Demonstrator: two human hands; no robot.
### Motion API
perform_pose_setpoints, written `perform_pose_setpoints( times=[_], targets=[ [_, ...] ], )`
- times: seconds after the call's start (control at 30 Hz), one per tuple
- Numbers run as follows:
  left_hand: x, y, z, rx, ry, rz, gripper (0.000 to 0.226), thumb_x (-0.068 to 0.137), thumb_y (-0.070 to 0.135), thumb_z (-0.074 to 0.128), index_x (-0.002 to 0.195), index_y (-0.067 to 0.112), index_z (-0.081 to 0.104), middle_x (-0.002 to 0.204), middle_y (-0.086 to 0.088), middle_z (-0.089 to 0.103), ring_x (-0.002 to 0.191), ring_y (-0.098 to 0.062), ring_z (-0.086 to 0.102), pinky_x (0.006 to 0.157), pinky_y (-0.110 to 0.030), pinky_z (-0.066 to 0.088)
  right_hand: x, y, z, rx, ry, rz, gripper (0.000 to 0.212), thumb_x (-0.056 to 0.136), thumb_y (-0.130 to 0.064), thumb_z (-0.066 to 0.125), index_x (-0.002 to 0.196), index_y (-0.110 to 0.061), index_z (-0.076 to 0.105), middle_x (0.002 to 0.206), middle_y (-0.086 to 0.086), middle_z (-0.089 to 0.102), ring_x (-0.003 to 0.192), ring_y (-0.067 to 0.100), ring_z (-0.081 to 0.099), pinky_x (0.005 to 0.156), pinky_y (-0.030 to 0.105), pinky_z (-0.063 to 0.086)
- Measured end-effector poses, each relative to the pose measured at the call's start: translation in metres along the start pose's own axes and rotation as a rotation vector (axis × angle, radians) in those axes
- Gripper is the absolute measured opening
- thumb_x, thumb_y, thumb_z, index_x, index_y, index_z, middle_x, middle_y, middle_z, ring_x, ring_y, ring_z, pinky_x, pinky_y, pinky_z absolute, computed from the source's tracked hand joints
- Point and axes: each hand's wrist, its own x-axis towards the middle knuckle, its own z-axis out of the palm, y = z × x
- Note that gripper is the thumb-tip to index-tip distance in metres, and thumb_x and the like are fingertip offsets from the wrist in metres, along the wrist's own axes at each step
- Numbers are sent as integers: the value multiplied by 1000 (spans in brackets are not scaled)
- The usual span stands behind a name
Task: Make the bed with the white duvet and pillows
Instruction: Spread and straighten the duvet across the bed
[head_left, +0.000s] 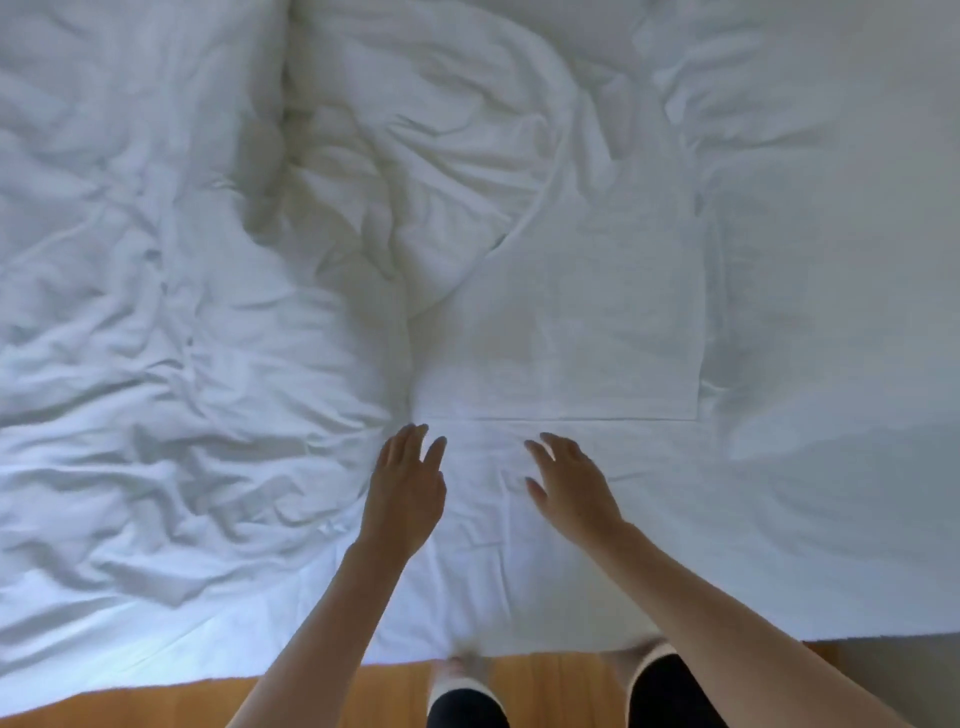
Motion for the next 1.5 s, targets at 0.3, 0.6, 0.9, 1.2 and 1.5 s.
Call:
perform_pose_setpoints(
  times=[0.3, 0.6, 0.9, 1.2, 1.5],
  targets=[
    [90, -155, 0, 217, 331, -291, 80, 81, 56, 58, 143, 9, 42, 116, -25, 61, 89, -40, 65, 66, -47, 53, 231, -43, -3, -362, 450, -459, 90, 76, -55, 71, 149, -19, 34, 150, 21, 35, 137, 40, 36, 112, 53, 27],
    [151, -249, 38, 84, 451, -458, 90, 79, 70, 48, 135, 1, 34, 126, -36, 47, 106, -52, 51, 80, -60, 43, 363, -78, 28, -395, 571, -452, 80, 74, -69, 57, 137, -20, 50, 131, 17, 54, 115, 40, 51, 105, 53, 33],
    [157, -263, 49, 9, 562, -445, 78, 86, 66, 47, 104, -10, 51, 94, -34, 57, 88, -49, 57, 73, -53, 45, 387, -92, 19, -365, 725, -525, 36, 60, -18, 80, 92, -12, 65, 93, 6, 68, 76, 29, 63, 68, 35, 51],
    [115, -203, 26, 48, 525, -469, 56, 92, 49, 52, 96, -7, 52, 76, -34, 60, 68, -48, 61, 57, -48, 43, 308, -88, 3, -351, 480, -567, 28, 51, -1, 85, 67, -5, 62, 55, 10, 59, 45, 29, 57, 47, 23, 29],
    [-5, -40, 14, -200, 519, -61, 67, 98, 58, 24, 77, 2, 55, 57, -13, 58, 48, -34, 59, 44, -29, 41, 163, 24, -121, -425, 355, -833, 18, 63, 7, 74, 74, 4, 59, 65, 24, 59, 57, 38, 59, 52, 40, 48]
  ],
)
